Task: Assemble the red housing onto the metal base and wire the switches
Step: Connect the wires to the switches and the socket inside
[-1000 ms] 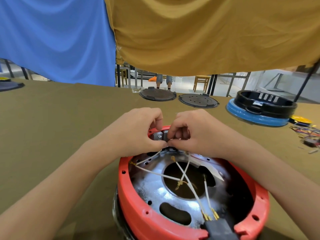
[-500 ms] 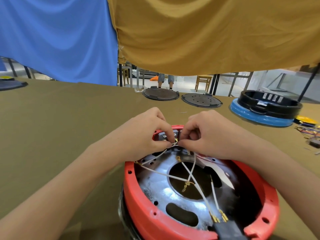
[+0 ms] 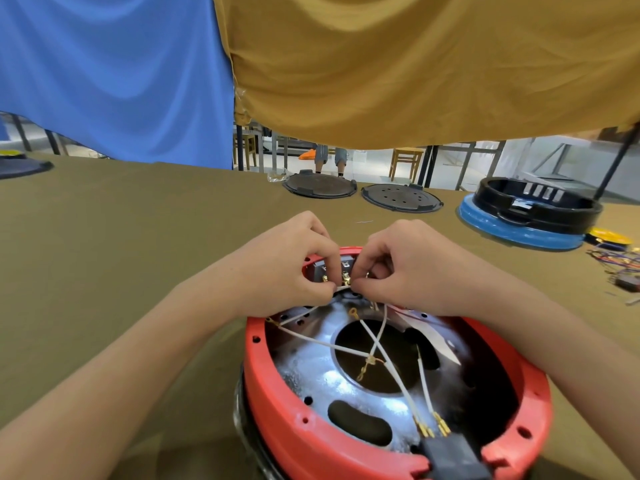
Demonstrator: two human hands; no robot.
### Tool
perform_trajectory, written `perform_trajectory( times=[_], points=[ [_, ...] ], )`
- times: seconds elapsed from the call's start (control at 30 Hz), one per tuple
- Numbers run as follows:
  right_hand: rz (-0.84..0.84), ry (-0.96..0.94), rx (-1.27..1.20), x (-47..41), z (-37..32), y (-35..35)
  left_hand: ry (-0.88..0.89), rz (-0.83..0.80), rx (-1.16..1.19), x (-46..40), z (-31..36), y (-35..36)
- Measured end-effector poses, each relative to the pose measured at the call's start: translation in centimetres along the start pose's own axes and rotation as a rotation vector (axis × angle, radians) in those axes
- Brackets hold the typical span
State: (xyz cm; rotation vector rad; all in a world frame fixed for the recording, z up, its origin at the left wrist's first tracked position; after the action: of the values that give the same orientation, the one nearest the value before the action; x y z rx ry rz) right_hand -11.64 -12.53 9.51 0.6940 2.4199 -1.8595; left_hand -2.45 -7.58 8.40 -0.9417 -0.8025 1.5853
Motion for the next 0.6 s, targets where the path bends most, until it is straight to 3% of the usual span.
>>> perform_trajectory(
  times=[0.33, 0.6],
  points=[
    [0.025, 0.029, -0.001, -0.18, 0.32, -0.08, 0.004, 0.010, -0.016, -0.11, -0.22, 0.06],
    [0.053, -0.017, 0.150, -0.44, 0.43, -0.35, -0.002, 0.080, 0.010, -0.08, -0.12, -0.45]
  ],
)
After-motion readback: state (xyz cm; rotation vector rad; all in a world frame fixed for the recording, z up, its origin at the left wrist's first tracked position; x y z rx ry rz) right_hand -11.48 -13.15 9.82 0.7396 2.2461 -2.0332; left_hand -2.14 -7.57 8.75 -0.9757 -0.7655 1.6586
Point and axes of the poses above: each hand's wrist, its own x-axis away from the middle knuckle, its own y-axis out of the palm, z = x × y, the point moved 9 cm from there along -x, towards the middle knuckle, and after that the axes turned 10 degrees about -y, right-handed, at the moved point
